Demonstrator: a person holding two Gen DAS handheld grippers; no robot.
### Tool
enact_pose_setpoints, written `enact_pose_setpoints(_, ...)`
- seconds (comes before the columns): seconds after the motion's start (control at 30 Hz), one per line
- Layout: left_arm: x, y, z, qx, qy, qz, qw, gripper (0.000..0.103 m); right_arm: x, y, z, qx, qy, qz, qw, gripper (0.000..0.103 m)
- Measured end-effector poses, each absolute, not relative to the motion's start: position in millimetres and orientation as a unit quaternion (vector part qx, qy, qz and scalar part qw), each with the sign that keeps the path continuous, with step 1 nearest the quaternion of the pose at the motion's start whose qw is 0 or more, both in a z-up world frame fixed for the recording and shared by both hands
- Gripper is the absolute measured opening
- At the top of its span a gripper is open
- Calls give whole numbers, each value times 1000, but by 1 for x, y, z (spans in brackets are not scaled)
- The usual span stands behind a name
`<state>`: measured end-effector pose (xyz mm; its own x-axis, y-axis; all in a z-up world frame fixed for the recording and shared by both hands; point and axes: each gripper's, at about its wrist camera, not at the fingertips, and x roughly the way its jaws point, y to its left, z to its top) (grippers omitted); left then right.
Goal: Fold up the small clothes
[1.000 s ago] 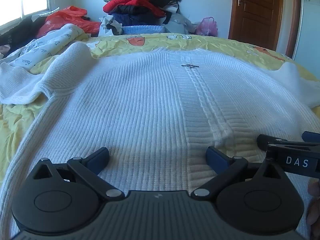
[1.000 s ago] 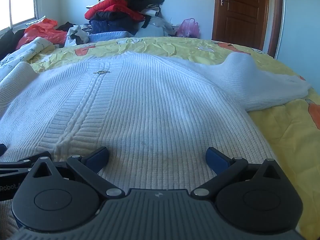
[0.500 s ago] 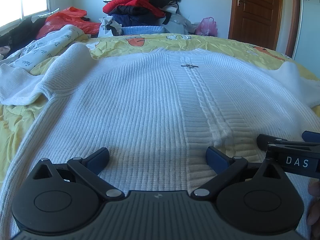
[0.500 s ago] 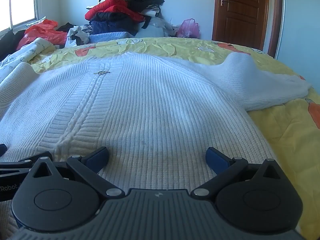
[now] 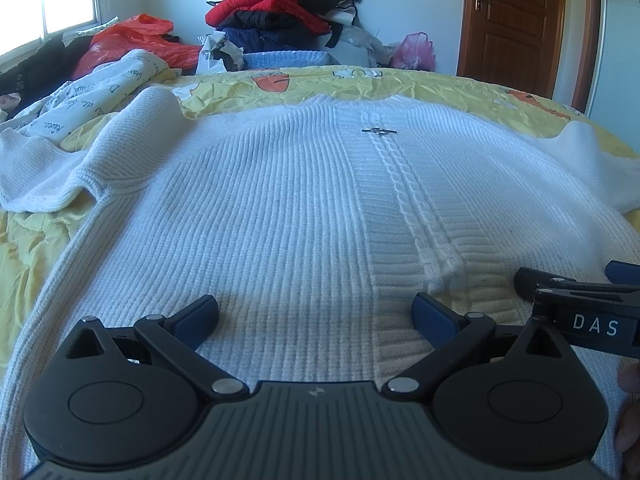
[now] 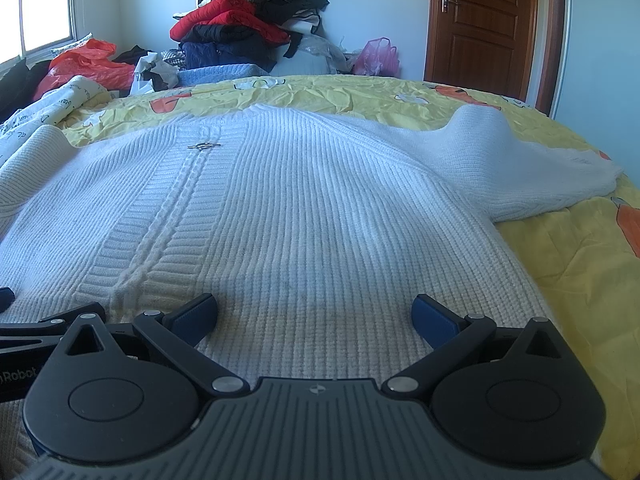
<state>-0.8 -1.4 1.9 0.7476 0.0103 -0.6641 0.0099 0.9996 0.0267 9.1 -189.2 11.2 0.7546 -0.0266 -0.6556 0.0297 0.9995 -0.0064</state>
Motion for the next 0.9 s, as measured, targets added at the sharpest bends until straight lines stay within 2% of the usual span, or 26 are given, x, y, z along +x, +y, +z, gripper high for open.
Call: enact_pose_setpoints(0.9,2,-2,1,13,357,-2,934,103,9,-189,12,3,349,-15,937,103)
